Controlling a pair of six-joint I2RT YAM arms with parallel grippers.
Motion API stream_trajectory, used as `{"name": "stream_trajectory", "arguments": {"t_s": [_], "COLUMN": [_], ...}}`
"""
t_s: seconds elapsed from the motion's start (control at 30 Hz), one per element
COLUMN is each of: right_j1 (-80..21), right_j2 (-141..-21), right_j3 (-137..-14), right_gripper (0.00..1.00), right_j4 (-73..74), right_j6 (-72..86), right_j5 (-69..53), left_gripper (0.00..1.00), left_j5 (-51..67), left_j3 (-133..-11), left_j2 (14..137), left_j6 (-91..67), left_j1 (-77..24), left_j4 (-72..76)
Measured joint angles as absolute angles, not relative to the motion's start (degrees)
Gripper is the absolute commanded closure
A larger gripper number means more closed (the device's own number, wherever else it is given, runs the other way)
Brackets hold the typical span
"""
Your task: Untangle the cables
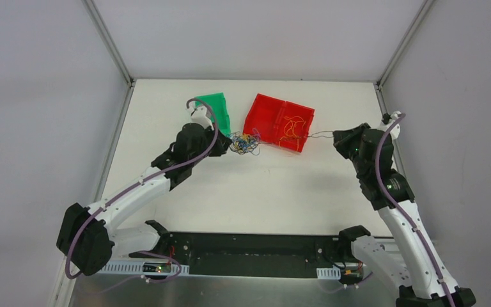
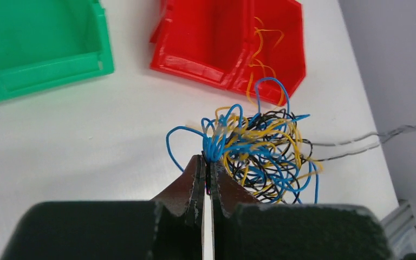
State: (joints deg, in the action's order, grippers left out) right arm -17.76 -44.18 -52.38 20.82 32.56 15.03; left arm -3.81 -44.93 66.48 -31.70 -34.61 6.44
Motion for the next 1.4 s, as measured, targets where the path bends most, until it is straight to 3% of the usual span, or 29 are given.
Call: {"name": "stream_trajectory", "arguments": {"t_s": [0.1,0.13,0.2,0.23,0.43,0.57,0.83,0.93,1.0,1.07,1.17,1.3,1.4], "right_j1": [-17.4,-17.1,-16.7,-16.6,-21.2,-26.2,-36.1,-38.8,-40.2,-41.1,-41.6,-41.7,-41.7], "right_j2": [-42.9,-42.7,-42.7,-43.0,-51.5,-53.6,-58.2,-60.2,-61.4,-62.3,-62.9,-61.8,-58.3], "right_j3": [-50.3,-49.6,-48.0,-47.3,-47.2,-47.2,-47.3,-47.5,-47.8,-48.0,-48.2,-47.7,-45.7], "right_gripper": [1.0,0.93,0.56,0.47,0.46,0.37,0.35,0.39,0.49,0.66,1.0,1.0,1.0], "right_j4": [20.8,20.6,19.0,18.0,15.4,15.5,13.1,13.0,12.9,12.7,12.0,9.3,7.9], "right_j6": [33.0,32.8,31.4,30.4,23.7,20.7,15.0,13.2,12.2,11.4,10.9,12.0,13.4], "right_j5": [18.5,18.9,16.4,13.2,-3.7,-7.5,-11.4,-11.8,-11.8,-11.2,-10.2,-6.4,1.3], "left_gripper": [1.0,1.0,1.0,1.0,1.0,1.0,1.0,1.0,1.0,1.0,1.0,1.0,1.0], "left_j5": [-5.4,-5.6,-4.4,-2.7,10.5,17.7,27.7,30.1,31.4,32.6,34.0,34.0,27.7], "left_j3": [-44.0,-43.5,-42.7,-41.8,-41.4,-42.4,-42.6,-42.6,-42.6,-42.5,-42.5,-42.5,-42.2], "left_j2": [64.4,64.1,64.1,64.1,67.2,70.2,70.5,69.8,69.4,69.2,69.2,69.2,68.1], "left_j6": [-33.3,-33.4,-33.4,-33.4,-32.0,-30.7,-30.6,-30.8,-31.0,-31.2,-32.0,-32.6,-32.4], "left_j1": [-34.2,-33.4,-32.6,-32.2,-33.9,-36.3,-37.1,-37.1,-37.1,-37.1,-37.2,-37.2,-36.9], "left_j4": [5.2,4.6,4.6,5.5,10.6,12.7,19.0,21.5,22.8,24.2,25.5,26.2,22.9]}}
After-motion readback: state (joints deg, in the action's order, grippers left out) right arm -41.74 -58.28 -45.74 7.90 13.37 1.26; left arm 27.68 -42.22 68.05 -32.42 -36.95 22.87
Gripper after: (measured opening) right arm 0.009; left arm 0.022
